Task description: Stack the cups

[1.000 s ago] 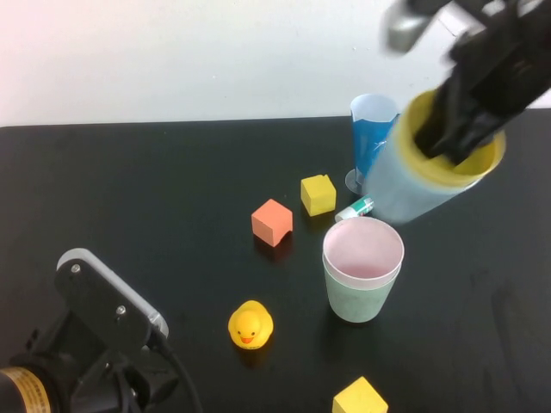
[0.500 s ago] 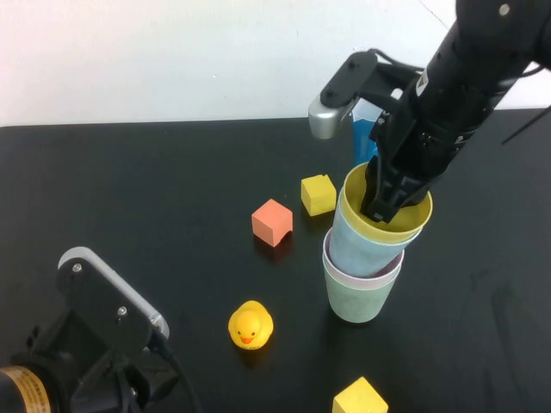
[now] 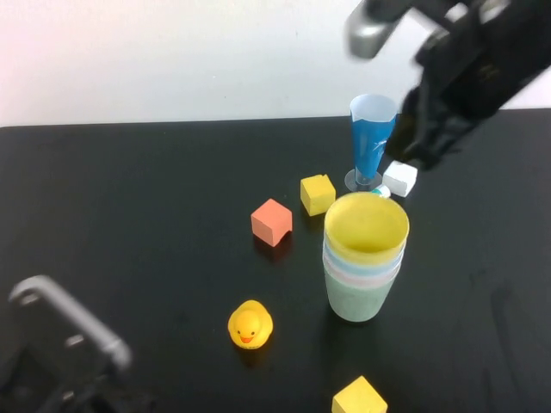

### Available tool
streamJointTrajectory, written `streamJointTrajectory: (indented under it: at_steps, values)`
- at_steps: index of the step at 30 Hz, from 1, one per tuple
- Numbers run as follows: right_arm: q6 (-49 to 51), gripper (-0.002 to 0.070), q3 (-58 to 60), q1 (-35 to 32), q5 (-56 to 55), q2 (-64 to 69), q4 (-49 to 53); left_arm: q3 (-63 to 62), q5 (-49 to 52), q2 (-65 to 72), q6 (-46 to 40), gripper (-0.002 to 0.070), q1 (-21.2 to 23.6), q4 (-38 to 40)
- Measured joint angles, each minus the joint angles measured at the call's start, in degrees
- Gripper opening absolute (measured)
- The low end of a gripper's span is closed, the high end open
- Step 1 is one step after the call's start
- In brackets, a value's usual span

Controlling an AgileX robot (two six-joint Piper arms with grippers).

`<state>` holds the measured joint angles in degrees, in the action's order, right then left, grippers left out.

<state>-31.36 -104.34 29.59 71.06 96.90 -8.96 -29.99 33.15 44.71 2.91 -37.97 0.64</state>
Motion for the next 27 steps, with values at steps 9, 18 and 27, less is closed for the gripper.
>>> streamJointTrajectory:
  at_steps: [9,18,27]
  values:
    - [0.3,0.0111,23.6,0.0,-18.5,-24.8,-2.7,6.0,3.2,-23.8,16.9,0.0001,0.0,-10.1]
    - [0.2,0.0007,53.5,0.0,-38.5,-48.1,-3.5,7.7,9.5,-37.0,26.4,0.0000,0.0,-21.8]
    - [0.2,-0.0001,65.9,0.0,-45.4,-59.2,-4.7,7.8,9.6,-37.7,26.7,0.0001,0.0,-22.1]
